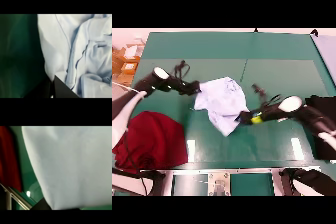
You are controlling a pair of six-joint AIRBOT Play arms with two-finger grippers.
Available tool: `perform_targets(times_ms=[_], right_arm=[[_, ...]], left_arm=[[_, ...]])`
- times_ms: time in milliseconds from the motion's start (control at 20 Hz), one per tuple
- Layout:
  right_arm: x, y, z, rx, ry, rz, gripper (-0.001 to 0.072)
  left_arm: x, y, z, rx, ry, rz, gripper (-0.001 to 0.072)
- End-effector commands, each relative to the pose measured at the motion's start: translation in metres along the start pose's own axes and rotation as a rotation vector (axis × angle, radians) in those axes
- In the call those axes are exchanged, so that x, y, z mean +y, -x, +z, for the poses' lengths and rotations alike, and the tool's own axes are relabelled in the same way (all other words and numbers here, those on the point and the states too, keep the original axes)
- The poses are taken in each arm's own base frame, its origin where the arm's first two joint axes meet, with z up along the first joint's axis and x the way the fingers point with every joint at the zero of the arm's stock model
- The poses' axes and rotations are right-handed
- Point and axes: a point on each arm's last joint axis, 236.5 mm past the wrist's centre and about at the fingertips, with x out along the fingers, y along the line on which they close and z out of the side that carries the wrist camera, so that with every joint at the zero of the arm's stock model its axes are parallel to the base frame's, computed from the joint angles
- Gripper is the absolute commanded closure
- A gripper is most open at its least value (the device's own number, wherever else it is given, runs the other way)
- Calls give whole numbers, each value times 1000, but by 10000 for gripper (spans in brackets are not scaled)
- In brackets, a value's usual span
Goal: Fold the shirts.
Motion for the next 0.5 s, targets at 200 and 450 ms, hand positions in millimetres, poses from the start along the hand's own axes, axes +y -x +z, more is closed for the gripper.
perform_targets(times_ms=[200, 450], right_arm=[[59, 256, 98, -686, 118, 52, 699], [102, 302, 100, -812, 216, 90, 699]], left_arm=[[-118, 263, 86, -542, -295, 32, 685], [-198, 371, 39, -683, -447, -17, 685]])
